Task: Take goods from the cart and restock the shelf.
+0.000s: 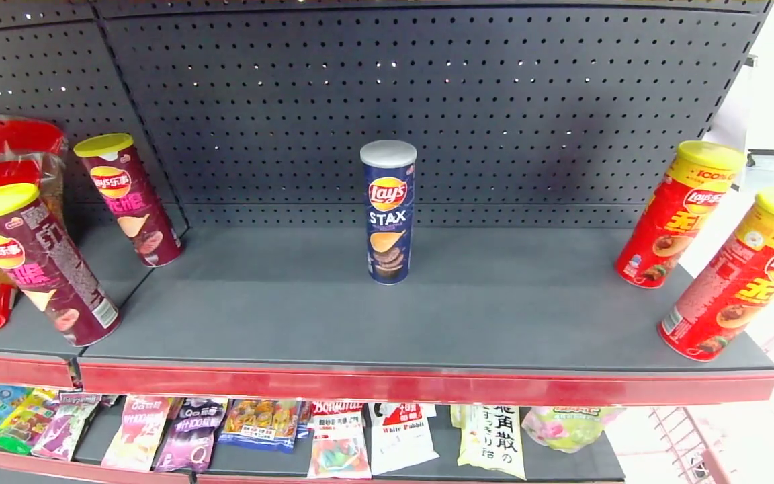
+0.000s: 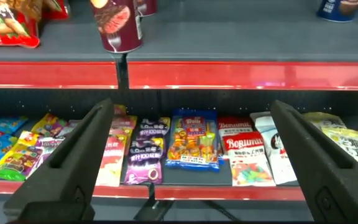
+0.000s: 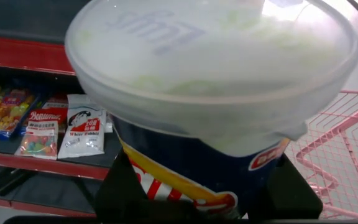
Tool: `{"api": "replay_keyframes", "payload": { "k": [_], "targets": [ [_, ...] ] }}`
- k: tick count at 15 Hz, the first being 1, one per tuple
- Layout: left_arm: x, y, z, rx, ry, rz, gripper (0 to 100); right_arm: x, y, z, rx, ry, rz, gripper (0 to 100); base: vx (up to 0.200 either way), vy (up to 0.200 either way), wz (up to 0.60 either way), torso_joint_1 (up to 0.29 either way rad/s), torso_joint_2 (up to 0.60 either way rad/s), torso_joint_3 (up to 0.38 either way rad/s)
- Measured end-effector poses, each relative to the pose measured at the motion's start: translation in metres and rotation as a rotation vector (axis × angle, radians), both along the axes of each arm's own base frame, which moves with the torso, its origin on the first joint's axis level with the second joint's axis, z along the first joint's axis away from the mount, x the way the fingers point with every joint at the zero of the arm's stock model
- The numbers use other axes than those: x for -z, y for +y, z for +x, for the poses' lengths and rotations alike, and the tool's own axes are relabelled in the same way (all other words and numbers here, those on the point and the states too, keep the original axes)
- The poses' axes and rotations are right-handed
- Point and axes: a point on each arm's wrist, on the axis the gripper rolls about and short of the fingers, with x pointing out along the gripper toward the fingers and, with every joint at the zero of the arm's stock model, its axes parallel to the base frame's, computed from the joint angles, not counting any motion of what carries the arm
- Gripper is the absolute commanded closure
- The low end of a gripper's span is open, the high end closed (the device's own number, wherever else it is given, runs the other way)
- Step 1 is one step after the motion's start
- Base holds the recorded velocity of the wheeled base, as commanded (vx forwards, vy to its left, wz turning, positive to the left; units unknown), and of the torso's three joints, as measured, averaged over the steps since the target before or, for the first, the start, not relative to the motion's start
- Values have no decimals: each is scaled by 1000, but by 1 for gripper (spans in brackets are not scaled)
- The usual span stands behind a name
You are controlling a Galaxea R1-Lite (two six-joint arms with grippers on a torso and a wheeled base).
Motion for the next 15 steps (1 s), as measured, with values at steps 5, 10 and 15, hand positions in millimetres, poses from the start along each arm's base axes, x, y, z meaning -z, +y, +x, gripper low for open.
{"api": "replay_keyframes", "payload": {
  "k": [5, 10, 15],
  "targets": [
    [-1, -1, 1, 67, 6, 25, 0, 4, 1, 1, -29, 10, 7, 100, 0, 0, 0, 0, 0, 0],
    [-2, -2, 1, 75, 3, 31, 0, 5, 1, 1, -43, 15, 7, 100, 0, 0, 0, 0, 0, 0],
    [-31, -3, -2, 147, -49, 33, 0, 9, 1, 1, -46, 31, 22, 100, 0, 0, 0, 0, 0, 0]
  ]
}}
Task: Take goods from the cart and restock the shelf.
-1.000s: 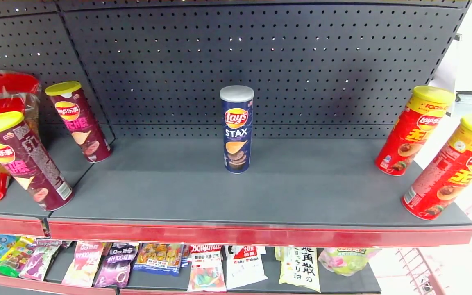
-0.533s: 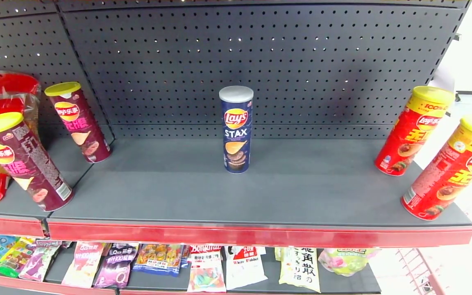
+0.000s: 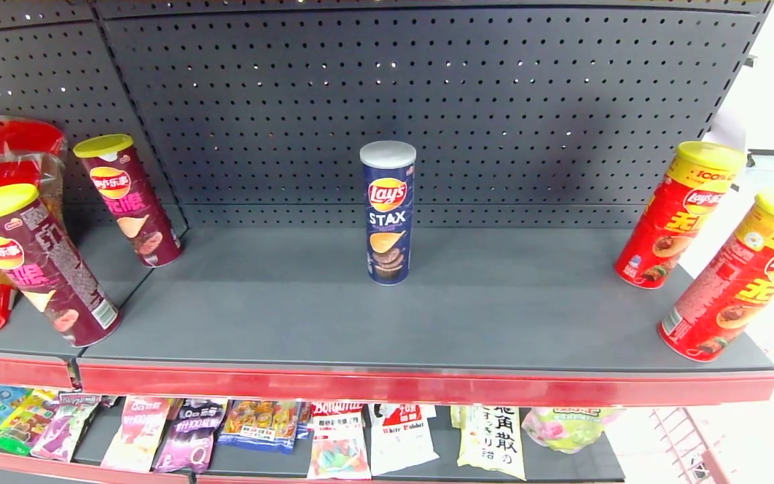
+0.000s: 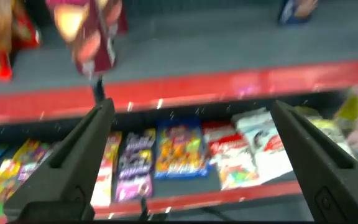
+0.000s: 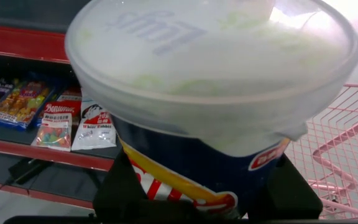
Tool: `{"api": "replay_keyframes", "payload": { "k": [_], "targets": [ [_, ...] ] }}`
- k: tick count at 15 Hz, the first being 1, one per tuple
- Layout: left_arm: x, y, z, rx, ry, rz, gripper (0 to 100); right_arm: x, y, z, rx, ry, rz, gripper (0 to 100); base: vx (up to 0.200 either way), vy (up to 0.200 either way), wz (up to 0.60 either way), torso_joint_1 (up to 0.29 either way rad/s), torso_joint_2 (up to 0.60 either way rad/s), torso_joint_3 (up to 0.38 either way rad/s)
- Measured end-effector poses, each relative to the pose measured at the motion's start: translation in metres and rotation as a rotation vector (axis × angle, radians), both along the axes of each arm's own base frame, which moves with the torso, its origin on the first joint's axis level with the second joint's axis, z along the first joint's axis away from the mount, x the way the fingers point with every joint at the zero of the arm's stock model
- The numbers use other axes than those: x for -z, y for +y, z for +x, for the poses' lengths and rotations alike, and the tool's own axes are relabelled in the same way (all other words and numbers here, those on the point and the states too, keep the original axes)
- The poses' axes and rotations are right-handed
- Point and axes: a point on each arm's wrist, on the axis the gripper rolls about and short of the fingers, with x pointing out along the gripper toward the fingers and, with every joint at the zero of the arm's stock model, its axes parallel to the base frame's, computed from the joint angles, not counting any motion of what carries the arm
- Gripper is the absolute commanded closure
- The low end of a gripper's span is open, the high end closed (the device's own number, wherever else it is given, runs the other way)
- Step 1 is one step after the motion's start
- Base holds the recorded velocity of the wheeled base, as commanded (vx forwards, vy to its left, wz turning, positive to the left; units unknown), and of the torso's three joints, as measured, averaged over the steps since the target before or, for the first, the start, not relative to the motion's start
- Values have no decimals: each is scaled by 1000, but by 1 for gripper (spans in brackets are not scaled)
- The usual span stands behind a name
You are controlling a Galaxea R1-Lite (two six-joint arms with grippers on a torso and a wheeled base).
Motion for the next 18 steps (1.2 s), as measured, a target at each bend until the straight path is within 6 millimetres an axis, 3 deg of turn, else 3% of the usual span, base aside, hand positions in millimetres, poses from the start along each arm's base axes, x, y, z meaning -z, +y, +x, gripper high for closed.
{"api": "replay_keyframes", "payload": {
  "k": [2, 3, 5, 7, 13, 16, 18],
  "targets": [
    [-41, -1, 8, 58, 1, -19, 0, 1, 0, 0, -1, 4, 4, 100, 0, 0, 0, 0, 0, 0],
    [-63, -2, 21, 123, 22, -9, 0, 1, 0, 0, 1, 8, 19, 100, 0, 0, 0, 0, 0, 0],
    [-95, -7, 59, 266, 84, 17, 0, 1, 0, 0, 1, 9, 23, 100, 0, 0, 0, 0, 0, 0],
    [-115, -17, 112, 410, 132, 35, 0, 1, 0, 0, 2, 10, 26, 100, 0, 0, 0, 0, 0, 0],
    [-129, -65, 264, 801, 132, 125, 0, 1, 0, 0, 3, 11, 26, 100, 0, 0, 0, 0, 0, 0],
    [-129, -87, 316, 879, 84, 178, 0, 1, 0, 0, 3, 11, 28, 100, 0, 0, 0, 0, 0, 0],
    [-124, -95, 336, 891, 90, 181, 0, 1, 0, 0, 3, 11, 27, 100, 0, 0, 0, 0, 0, 0]
  ]
}}
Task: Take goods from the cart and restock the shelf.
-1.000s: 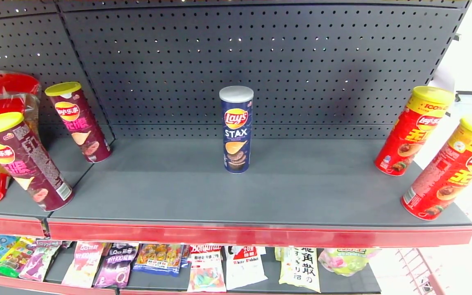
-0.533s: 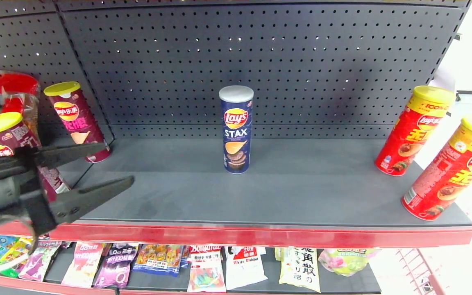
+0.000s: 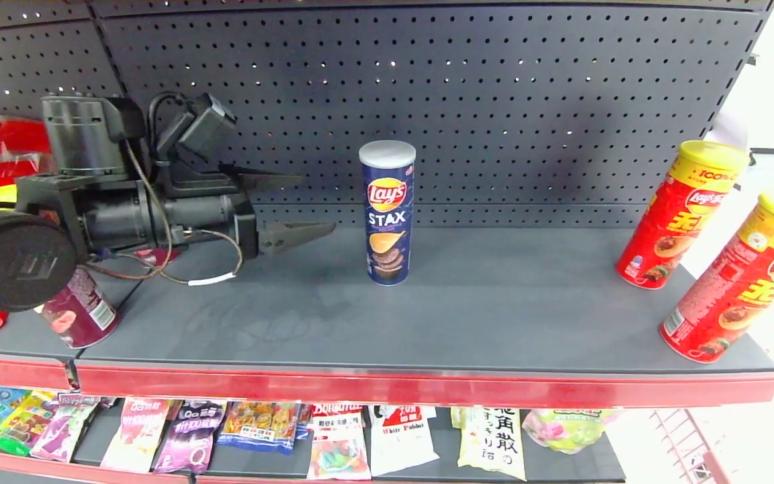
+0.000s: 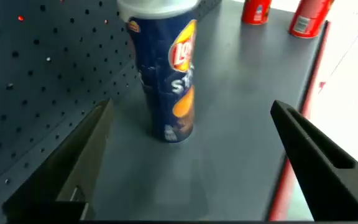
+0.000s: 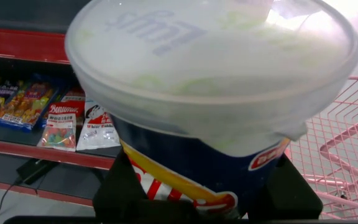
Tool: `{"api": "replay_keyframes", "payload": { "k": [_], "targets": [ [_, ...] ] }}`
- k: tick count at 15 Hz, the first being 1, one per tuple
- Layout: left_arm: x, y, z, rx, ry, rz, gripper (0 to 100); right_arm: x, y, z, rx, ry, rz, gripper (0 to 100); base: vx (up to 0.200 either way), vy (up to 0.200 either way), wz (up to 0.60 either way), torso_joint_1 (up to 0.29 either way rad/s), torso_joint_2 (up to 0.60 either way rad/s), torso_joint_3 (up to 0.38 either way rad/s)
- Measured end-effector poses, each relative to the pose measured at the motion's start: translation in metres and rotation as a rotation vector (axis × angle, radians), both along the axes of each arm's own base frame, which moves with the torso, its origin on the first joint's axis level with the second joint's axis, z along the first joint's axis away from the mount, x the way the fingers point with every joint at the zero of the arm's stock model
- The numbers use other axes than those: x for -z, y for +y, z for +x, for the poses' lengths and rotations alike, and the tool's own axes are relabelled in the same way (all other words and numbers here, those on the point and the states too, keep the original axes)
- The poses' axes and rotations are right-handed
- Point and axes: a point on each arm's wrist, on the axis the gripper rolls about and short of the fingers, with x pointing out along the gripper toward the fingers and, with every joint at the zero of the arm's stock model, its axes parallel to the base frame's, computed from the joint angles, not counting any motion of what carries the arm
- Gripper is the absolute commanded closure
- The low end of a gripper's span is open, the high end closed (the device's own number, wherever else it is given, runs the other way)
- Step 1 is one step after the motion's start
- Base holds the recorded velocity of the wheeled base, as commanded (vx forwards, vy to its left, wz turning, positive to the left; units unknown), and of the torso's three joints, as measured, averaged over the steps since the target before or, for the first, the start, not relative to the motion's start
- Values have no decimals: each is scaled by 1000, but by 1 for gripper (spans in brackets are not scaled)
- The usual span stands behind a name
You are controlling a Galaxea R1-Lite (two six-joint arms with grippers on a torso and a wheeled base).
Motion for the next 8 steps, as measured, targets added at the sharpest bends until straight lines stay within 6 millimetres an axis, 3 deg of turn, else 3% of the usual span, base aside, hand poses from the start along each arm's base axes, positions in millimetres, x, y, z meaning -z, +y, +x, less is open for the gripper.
{"api": "replay_keyframes", "payload": {
  "k": [3, 8],
  "targets": [
    [4, -15, 27, 23, -9, -3, 0, 0, 0, 0, 0, 0, 0, 100, 0, 0, 0, 0, 0, 0],
    [8, -38, 53, 63, -20, -13, 0, 0, 0, 0, 0, 0, -1, 100, 0, 0, 0, 0, 0, 0]
  ]
}}
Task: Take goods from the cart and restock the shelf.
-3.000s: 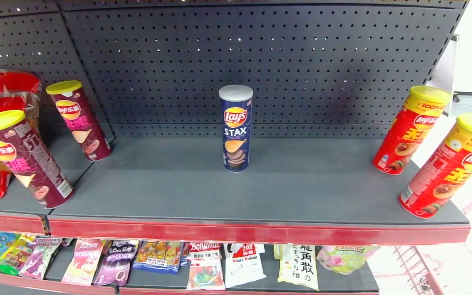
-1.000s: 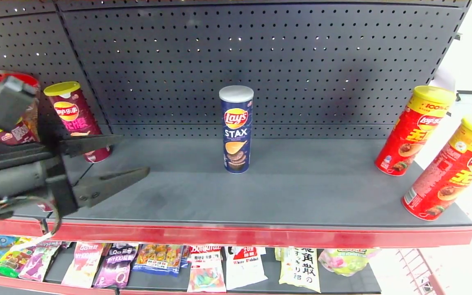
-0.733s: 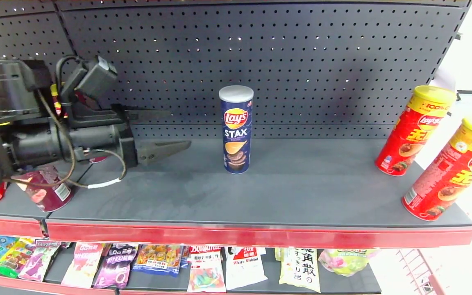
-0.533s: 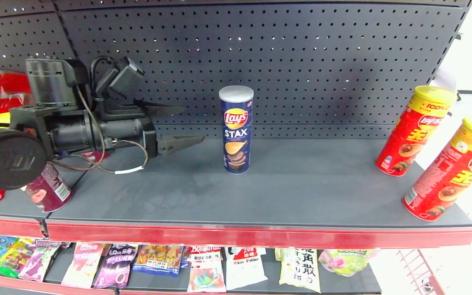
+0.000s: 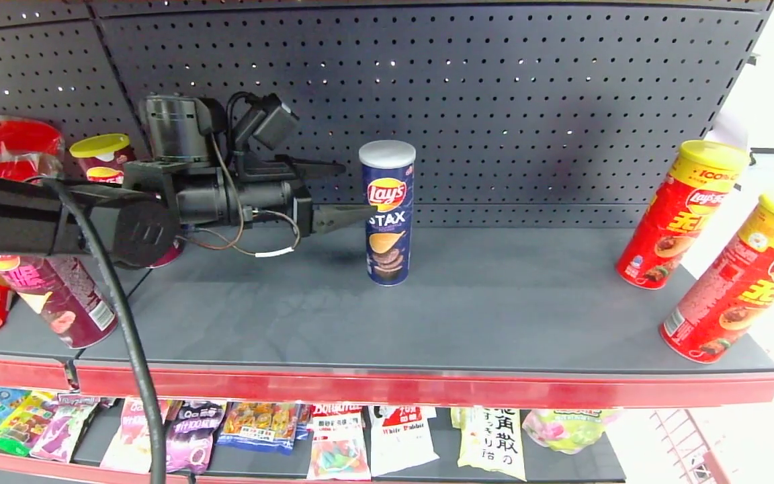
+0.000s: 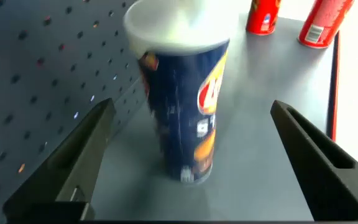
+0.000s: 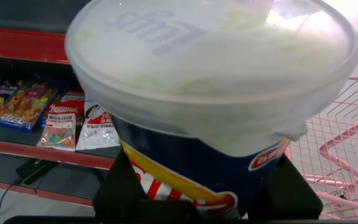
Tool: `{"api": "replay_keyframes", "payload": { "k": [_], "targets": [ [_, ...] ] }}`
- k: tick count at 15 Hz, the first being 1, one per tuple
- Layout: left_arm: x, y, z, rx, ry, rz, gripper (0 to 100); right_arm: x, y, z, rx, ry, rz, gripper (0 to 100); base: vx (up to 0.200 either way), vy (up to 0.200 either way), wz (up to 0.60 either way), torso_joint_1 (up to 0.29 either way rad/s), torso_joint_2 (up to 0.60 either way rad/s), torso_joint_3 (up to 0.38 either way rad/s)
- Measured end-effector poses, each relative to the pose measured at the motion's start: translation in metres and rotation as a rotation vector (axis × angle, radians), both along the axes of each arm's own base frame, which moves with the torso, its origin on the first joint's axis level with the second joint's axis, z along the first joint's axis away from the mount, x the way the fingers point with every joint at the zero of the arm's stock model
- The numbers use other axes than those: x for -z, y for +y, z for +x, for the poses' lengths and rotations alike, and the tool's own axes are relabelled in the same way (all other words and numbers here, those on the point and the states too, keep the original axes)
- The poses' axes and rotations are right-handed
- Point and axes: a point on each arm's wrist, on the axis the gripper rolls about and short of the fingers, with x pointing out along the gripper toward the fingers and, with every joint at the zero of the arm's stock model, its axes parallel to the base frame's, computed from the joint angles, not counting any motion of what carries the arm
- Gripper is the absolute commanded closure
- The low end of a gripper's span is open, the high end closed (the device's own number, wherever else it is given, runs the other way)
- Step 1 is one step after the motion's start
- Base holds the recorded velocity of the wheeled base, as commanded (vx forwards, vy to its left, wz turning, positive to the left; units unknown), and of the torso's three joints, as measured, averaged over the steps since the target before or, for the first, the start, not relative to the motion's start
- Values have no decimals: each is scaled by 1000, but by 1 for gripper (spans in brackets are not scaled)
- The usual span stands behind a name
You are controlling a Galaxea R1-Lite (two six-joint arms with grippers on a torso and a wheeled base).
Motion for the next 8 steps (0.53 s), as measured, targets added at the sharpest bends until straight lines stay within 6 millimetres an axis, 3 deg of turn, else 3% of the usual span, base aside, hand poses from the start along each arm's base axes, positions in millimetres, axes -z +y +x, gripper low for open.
{"api": "replay_keyframes", "payload": {
  "k": [8],
  "targets": [
    [0, -19, 25, 18, 2, -34, 0, 0, 0, 0, 0, 0, -2, 100, 0, 0, 0, 0, 0, 0]
  ]
}}
